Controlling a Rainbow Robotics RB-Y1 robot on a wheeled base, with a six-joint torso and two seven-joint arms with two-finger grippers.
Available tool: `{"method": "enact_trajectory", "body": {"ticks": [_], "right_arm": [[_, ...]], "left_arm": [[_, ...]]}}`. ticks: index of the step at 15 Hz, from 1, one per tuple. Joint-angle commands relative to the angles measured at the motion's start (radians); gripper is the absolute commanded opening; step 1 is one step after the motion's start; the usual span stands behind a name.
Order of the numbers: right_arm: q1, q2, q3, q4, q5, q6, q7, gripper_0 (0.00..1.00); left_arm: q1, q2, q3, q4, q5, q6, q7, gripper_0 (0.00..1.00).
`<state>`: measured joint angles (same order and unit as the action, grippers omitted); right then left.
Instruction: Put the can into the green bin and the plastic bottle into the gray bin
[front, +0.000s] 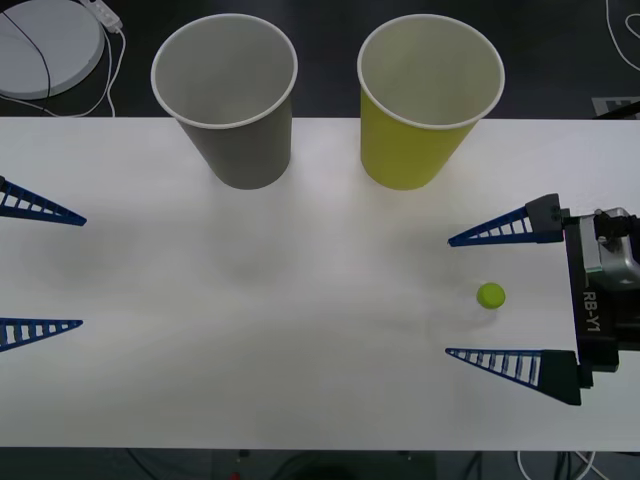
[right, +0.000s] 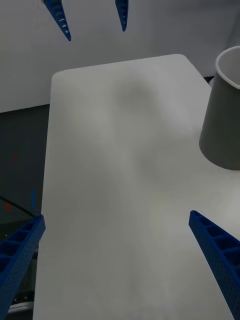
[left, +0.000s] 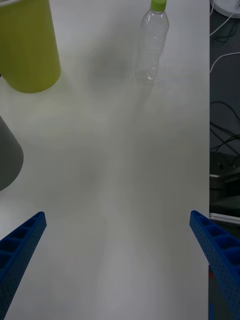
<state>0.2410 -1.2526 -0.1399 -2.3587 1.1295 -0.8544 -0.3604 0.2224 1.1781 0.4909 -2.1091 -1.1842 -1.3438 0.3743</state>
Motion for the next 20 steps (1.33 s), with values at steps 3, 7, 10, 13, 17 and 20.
{"method": "enact_trajectory", "body": {"ticks": [3,7,10,13,17,20], "right_arm": [[0.069,0.053,-0.084,0.016,-0.011,-0.015,0.057,1.00],[0.158,0.108,-0.237,0.056,-0.057,-0.149,0.113,1.00],[0.162,0.125,-0.254,0.191,-0.171,-0.255,0.296,1.00],[0.185,0.125,-0.254,0.309,-0.260,-0.301,0.457,1.00],[0.219,0.125,-0.256,0.432,-0.318,-0.301,0.617,1.00],[0.222,0.125,-0.257,0.518,-0.323,-0.301,0.683,1.00]], "left_arm": [[0.000,0.000,0.000,0.000,0.000,0.000,0.000,1.00],[0.000,0.000,0.000,0.000,0.000,0.000,0.000,1.00],[0.000,0.000,0.000,0.000,0.000,0.000,0.000,1.00],[0.000,0.000,0.000,0.000,0.000,0.000,0.000,1.00],[0.000,0.000,0.000,0.000,0.000,0.000,0.000,1.00],[0.000,0.000,0.000,0.000,0.000,0.000,0.000,1.00]]}}
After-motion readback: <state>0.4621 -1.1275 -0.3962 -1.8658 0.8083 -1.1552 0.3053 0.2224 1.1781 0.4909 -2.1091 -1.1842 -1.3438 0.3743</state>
